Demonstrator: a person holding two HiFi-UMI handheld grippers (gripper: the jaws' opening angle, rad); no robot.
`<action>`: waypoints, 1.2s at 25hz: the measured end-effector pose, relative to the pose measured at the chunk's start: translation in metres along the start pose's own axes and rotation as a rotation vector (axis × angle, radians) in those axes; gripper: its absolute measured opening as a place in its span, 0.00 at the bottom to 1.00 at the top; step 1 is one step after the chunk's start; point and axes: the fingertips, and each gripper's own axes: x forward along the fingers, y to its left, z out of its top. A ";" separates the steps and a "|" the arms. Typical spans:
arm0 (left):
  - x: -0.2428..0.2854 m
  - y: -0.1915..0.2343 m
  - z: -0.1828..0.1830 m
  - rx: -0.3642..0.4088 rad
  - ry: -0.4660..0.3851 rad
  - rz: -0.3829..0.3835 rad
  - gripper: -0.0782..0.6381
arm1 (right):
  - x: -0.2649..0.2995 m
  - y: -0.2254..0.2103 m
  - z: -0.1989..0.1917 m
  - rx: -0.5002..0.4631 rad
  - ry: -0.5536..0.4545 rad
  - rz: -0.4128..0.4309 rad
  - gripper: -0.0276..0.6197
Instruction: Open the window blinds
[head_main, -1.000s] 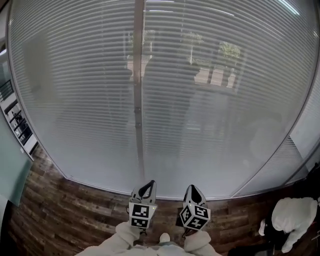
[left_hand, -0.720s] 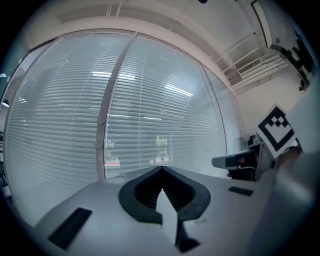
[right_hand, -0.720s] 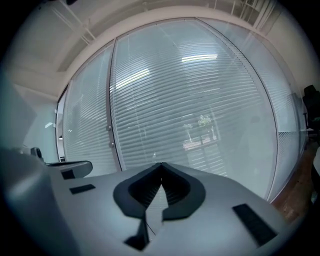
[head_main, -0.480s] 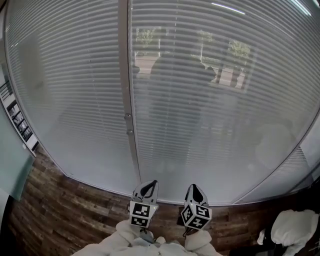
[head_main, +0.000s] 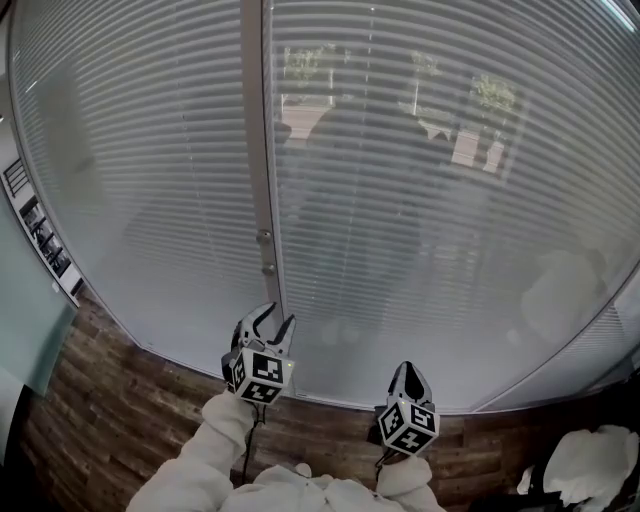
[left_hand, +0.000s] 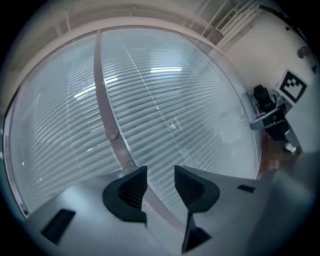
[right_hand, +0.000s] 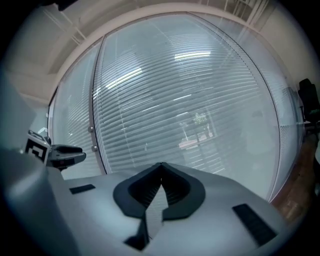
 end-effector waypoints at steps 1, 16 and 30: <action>0.006 0.014 0.000 0.088 0.023 0.020 0.35 | 0.002 0.000 -0.002 0.000 0.005 -0.002 0.06; 0.082 0.067 -0.021 0.950 0.221 0.159 0.29 | 0.018 -0.013 0.003 -0.005 -0.016 -0.045 0.06; 0.079 0.075 -0.019 0.283 0.120 0.196 0.28 | 0.013 -0.027 -0.002 0.005 -0.003 -0.065 0.06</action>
